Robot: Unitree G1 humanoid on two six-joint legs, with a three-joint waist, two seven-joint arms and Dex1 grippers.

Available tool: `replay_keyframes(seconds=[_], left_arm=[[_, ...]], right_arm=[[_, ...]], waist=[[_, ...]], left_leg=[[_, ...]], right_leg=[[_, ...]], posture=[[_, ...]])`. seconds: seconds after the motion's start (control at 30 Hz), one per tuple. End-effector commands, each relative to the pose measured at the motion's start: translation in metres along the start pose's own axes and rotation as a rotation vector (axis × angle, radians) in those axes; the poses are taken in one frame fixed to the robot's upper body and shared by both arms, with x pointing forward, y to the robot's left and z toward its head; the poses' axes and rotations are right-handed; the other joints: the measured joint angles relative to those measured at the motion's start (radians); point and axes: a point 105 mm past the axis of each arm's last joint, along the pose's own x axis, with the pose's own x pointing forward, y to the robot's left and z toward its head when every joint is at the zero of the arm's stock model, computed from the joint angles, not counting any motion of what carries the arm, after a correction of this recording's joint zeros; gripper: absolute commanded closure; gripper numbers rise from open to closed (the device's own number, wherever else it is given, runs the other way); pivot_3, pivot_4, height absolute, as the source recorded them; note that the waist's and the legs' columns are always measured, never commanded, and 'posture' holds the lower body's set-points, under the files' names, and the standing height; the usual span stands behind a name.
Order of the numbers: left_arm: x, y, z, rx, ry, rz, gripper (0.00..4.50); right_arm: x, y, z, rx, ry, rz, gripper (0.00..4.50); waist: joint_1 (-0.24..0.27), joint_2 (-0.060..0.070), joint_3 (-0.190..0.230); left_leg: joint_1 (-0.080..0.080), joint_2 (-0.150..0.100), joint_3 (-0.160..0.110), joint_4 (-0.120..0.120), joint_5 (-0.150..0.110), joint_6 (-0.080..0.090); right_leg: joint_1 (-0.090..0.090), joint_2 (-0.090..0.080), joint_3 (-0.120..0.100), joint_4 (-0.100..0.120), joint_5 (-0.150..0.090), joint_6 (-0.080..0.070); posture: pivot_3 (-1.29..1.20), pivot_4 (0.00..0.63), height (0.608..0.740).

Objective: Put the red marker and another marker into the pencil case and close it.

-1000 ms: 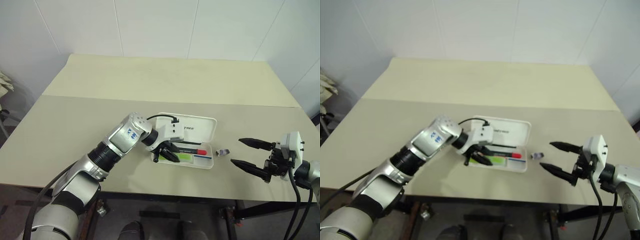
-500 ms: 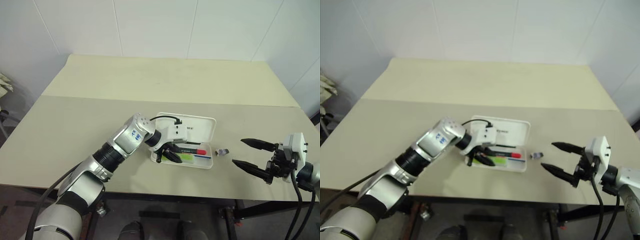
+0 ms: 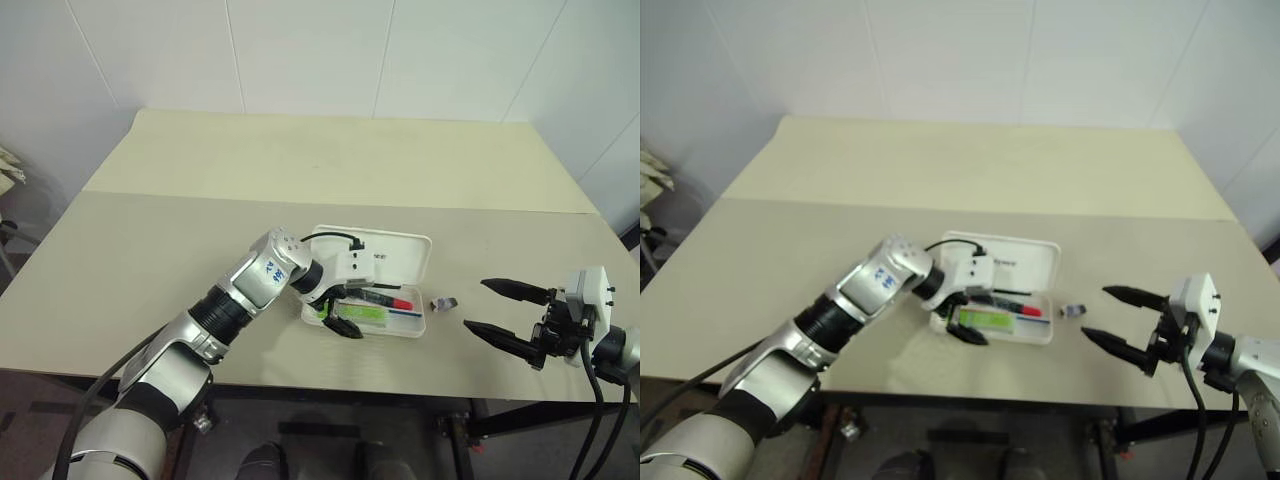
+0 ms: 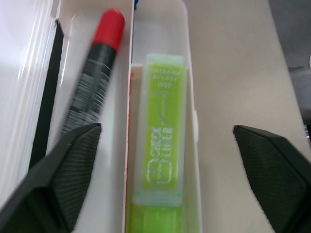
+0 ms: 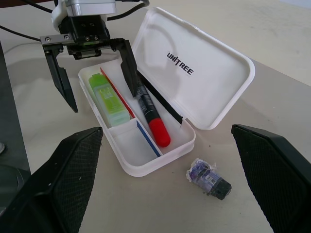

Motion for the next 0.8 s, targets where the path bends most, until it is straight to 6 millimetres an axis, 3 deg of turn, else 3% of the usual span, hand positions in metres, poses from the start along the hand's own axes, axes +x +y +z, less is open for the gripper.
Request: replay_keyframes(seconds=[0.03, 0.57, 0.8], left_arm=[[-0.003, 0.002, 0.009, 0.037, -0.014, 0.017, 0.01], [0.010, 0.021, 0.031, -0.017, -0.086, 0.128, 0.01], [-0.004, 0.016, 0.042, -0.006, -0.182, 0.141, 0.01]], right_arm=[[-0.004, -0.001, 0.014, -0.046, -0.031, -0.013, 0.00], [0.001, 0.001, 0.010, -0.042, -0.040, -0.019, 0.00], [0.018, -0.012, -0.018, -0.062, 0.016, -0.172, 0.00]], waist=[[0.000, 0.000, 0.000], [-0.002, 0.000, 0.000], [-0.003, 0.000, 0.000]], left_leg=[[0.000, 0.000, 0.000, 0.000, 0.000, 0.000], [0.000, 0.000, -0.001, 0.004, 0.000, 0.000], [0.000, 0.000, -0.001, 0.005, 0.000, 0.000]], right_leg=[[0.000, 0.000, 0.000, 0.000, 0.000, 0.000], [0.000, 0.000, 0.000, 0.005, 0.000, -0.001], [0.000, 0.000, 0.000, 0.005, -0.001, -0.001]], posture=[[0.00, 0.150, 0.740], [0.00, 0.150, 0.740], [0.00, 0.150, 0.740]])
